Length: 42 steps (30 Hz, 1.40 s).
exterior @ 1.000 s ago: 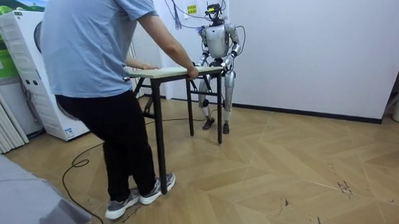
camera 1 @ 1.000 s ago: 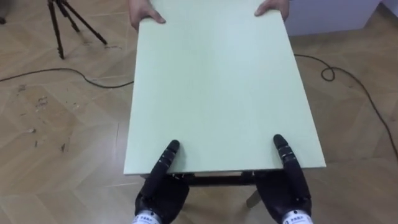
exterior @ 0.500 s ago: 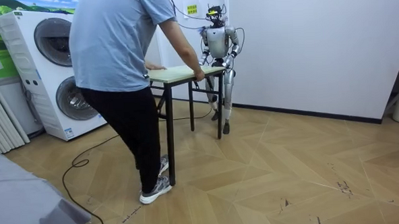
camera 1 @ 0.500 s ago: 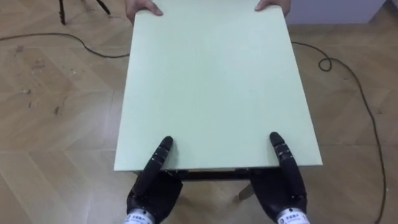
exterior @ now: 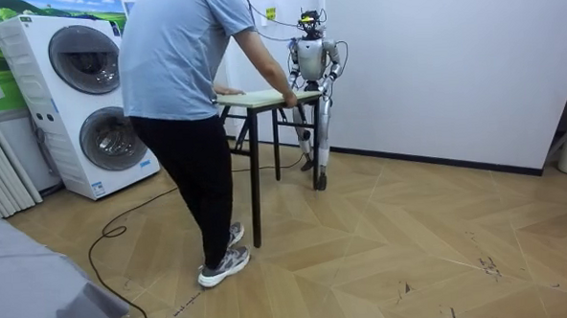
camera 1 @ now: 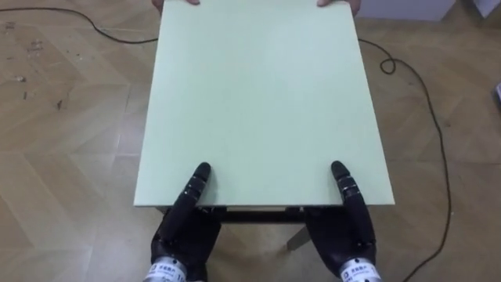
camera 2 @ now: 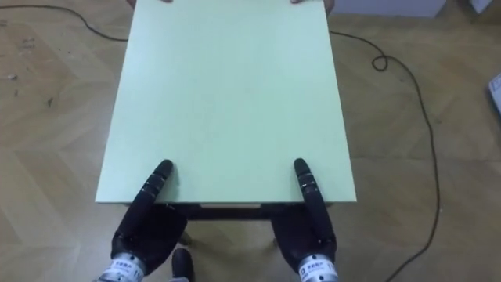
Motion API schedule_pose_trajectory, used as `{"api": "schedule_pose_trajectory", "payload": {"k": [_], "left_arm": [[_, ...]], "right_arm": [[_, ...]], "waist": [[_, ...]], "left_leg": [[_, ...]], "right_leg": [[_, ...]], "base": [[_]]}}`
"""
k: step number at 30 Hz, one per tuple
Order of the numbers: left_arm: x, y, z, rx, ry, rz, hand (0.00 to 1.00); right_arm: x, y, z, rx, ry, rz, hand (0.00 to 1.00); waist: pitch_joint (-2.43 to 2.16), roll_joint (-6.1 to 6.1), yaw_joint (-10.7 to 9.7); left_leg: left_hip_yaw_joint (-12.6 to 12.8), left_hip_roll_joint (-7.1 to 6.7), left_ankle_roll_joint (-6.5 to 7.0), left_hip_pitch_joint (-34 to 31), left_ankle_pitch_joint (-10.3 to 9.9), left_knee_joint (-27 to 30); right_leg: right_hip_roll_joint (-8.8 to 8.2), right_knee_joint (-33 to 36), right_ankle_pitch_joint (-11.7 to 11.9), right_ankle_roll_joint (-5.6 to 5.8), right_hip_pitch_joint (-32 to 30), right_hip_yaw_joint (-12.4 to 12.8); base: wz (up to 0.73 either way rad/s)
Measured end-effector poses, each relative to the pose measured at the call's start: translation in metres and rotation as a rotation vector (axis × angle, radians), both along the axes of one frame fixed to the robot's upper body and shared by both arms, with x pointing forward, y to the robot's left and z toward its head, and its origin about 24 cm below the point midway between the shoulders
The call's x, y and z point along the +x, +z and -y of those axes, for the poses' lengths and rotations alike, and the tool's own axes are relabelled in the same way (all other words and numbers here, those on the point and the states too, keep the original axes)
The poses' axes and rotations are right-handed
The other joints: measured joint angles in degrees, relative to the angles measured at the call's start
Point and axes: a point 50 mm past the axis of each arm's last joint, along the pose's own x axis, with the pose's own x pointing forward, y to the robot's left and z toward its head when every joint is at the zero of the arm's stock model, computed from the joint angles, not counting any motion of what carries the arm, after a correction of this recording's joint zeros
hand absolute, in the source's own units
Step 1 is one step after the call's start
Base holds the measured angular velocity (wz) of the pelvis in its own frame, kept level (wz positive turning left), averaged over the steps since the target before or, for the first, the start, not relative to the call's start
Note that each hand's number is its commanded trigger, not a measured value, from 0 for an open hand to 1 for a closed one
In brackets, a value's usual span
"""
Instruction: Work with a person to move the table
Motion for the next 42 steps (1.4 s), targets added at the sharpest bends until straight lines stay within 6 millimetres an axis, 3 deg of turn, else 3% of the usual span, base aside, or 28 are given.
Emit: {"api": "schedule_pose_trajectory", "payload": {"k": [1,2,5,6,8,9,10,11,14,18,20,24,28,30,31,32,33,34,35,37,38,39,40,42], "left_arm": [[-0.003,-0.002,-0.001,-0.007,0.011,-0.011,1.00],[-0.005,-0.003,0.001,-0.018,0.016,-0.021,1.00],[-0.004,-0.002,0.004,-0.027,0.015,-0.018,1.00],[-0.004,-0.002,0.004,-0.028,0.015,-0.016,1.00],[-0.001,-0.001,0.005,-0.030,0.015,-0.007,1.00],[0.000,0.000,0.006,-0.031,0.014,-0.003,1.00],[0.003,0.002,0.007,-0.032,0.010,0.006,1.00],[0.004,0.002,0.009,-0.037,0.010,0.009,1.00],[0.007,0.004,0.011,-0.035,0.001,0.013,1.00],[0.011,0.004,0.012,-0.028,-0.009,0.021,1.00],[0.011,0.002,0.013,-0.028,-0.007,0.011,1.00],[0.008,-0.004,0.014,-0.034,-0.010,-0.016,1.00],[0.005,-0.008,0.015,-0.048,-0.010,-0.042,1.00],[0.005,-0.008,0.015,-0.049,-0.010,-0.044,1.00],[0.005,-0.008,0.015,-0.052,-0.008,-0.044,1.00],[0.006,-0.008,0.017,-0.049,-0.012,-0.041,1.00],[0.006,-0.008,0.019,-0.047,-0.019,-0.048,1.00],[0.005,-0.009,0.021,-0.036,-0.030,-0.058,1.00],[0.004,-0.009,0.021,-0.031,-0.032,-0.059,1.00],[0.004,-0.009,0.020,-0.028,-0.031,-0.059,1.00],[0.005,-0.009,0.017,-0.022,-0.028,-0.058,1.00],[0.005,-0.009,0.017,-0.020,-0.026,-0.057,1.00],[0.005,-0.009,0.015,-0.015,-0.022,-0.055,1.00],[0.005,-0.009,0.014,-0.006,-0.014,-0.051,1.00]], "right_arm": [[-0.001,-0.001,0.001,-0.010,0.007,-0.003,1.00],[-0.002,-0.001,0.003,-0.020,0.011,-0.006,1.00],[-0.001,0.001,0.004,-0.026,0.007,0.005,1.00],[0.000,0.001,0.004,-0.025,0.004,0.007,1.00],[0.001,0.004,0.004,-0.027,-0.004,0.019,1.00],[0.001,0.004,0.004,-0.028,-0.007,0.024,1.00],[0.002,0.007,0.006,-0.039,-0.009,0.036,1.00],[0.002,0.008,0.007,-0.040,-0.012,0.041,1.00],[0.003,0.009,0.010,-0.054,-0.023,0.052,1.00],[0.004,0.010,0.011,-0.048,-0.035,0.054,1.00],[0.003,0.008,0.012,-0.053,-0.033,0.047,1.00],[0.000,0.006,0.013,-0.054,-0.027,0.031,1.00],[-0.004,0.002,0.013,-0.062,-0.016,0.013,1.00],[-0.004,0.002,0.015,-0.063,-0.013,0.008,1.00],[-0.003,0.002,0.016,-0.063,-0.015,0.010,1.00],[-0.004,0.002,0.016,-0.060,-0.024,0.007,1.00],[-0.007,0.001,0.016,-0.060,-0.028,-0.002,1.00],[-0.011,-0.002,0.017,-0.060,-0.044,-0.015,1.00],[-0.013,-0.002,0.018,-0.056,-0.054,-0.020,1.00],[-0.013,-0.002,0.017,-0.052,-0.056,-0.021,1.00],[-0.013,-0.002,0.016,-0.051,-0.054,-0.020,1.00],[-0.013,-0.002,0.015,-0.049,-0.054,-0.020,1.00],[-0.013,-0.002,0.012,-0.051,-0.050,-0.017,1.00],[-0.013,-0.002,0.011,-0.048,-0.049,-0.017,1.00]], "waist": [[0.02,1.05,0.5],[-0.02,2.01,0.2],[-0.03,3.99,-1.2],[-0.02,4.15,-1.6],[0.09,5.17,-3.1],[0.10,5.38,-3.3],[0.12,5.85,-3.5],[0.03,6.30,-3.9],[-0.05,7.09,-7.1],[-0.06,7.16,-7.3],[-0.07,7.12,-7.0],[-0.14,6.93,-6.8],[-0.28,5.04,-6.9],[-0.46,4.34,-7.1],[-0.83,3.70,-7.6],[-0.82,3.42,-7.8],[-0.81,3.43,-7.9],[-0.84,3.34,-7.9],[-0.87,3.10,-8.0],[-0.84,3.04,-7.1],[-0.87,2.82,-6.1],[-0.85,2.72,-5.9],[-0.87,2.64,-5.4],[-0.83,2.51,-5.2]], "left_leg": [[-0.1,0.64,-0.01,0.3,-6.0,9.2],[-1.2,1.12,-0.46,1.2,-10.0,16.5],[-3.9,1.91,-1.31,7.9,-15.3,26.4],[-4.5,1.87,-1.35,10.1,-15.5,26.3],[-7.2,1.73,-3.22,18.9,-17.2,21.7],[-7.6,1.65,-3.97,20.8,-18.5,19.1],[-7.7,1.28,-4.49,23.0,-21.9,13.0],[-7.6,0.72,-4.20,24.0,-23.3,7.7],[-6.8,-1.42,-4.14,26.4,-23.4,-4.1],[-5.9,-2.65,-4.03,26.7,-23.4,-9.2],[-5.5,-3.81,-2.34,26.8,-22.4,-10.7],[-5.1,-5.87,-0.61,26.8,-21.4,-11.2],[-3.1,-8.53,1.73,26.1,-20.2,-11.0],[-2.5,-9.17,3.09,25.0,-19.4,-11.1],[-1.7,-9.36,4.04,23.8,-18.2,-11.3],[2.2,-8.97,4.48,23.1,-17.4,-11.5],[4.3,-8.46,4.44,23.2,-17.0,-11.5],[6.4,-8.04,4.45,23.8,-16.2,-12.5],[8.1,-7.91,4.42,24.2,-15.3,-13.4],[8.8,-7.94,4.35,24.1,-14.9,-13.4],[9.0,-8.00,4.11,23.6,-14.8,-13.0],[8.9,-8.07,3.90,23.5,-14.6,-13.0],[8.8,-8.03,3.61,23.0,-14.4,-13.1],[8.0,-7.87,3.31,22.7,-13.8,-13.2]], "right_leg": [[0.06,0.0,1.1,-0.15,-0.2,-1.5],[0.34,0.5,1.4,-0.67,-0.7,-2.5],[1.14,2.4,1.9,-1.74,-2.4,-5.7],[1.26,3.0,2.0,-1.85,-3.0,-5.9],[1.28,5.3,2.2,-2.10,-5.6,-7.8],[1.23,5.9,2.3,-2.02,-6.4,-8.0],[1.05,7.0,3.2,-2.03,-8.1,-8.2],[0.74,7.0,4.3,-1.78,-9.3,-8.1],[-1.19,6.5,7.0,-0.90,-11.8,-6.4],[-2.30,4.7,9.2,0.77,-12.9,-5.5],[-2.89,3.1,11.2,1.11,-12.9,-5.2],[-4.13,2.7,13.1,1.50,-13.3,-4.3],[-6.06,1.9,16.4,2.13,-13.8,-2.4],[-6.56,-0.8,20.3,3.21,-13.8,-0.9],[-6.48,-3.6,23.2,4.94,-13.7,0.7],[-7.20,-2.6,22.4,5.78,-13.4,2.0],[-7.67,1.0,19.0,5.85,-13.3,1.7],[-8.35,8.1,12.0,5.76,-11.9,1.6],[-8.66,11.9,7.3,6.47,-9.4,1.5],[-8.38,11.1,3.6,7.30,-5.0,2.5],[-7.26,7.3,3.2,7.66,-3.2,4.3],[-6.80,5.5,3.3,7.55,-2.6,4.6],[-6.09,2.8,3.8,6.67,-2.1,4.6],[-4.96,0.2,5.2,6.03,-1.5,4.7]], "base": [[-0.29],[-0.14],[0.22],[0.27],[0.30],[0.21],[0.05],[0.12],[0.52],[0.18],[0.00],[-0.04],[-0.07],[0.02],[0.21],[0.32],[0.46],[0.38],[0.28],[-0.14],[-0.28],[-0.26],[-0.20],[-0.13]]}}
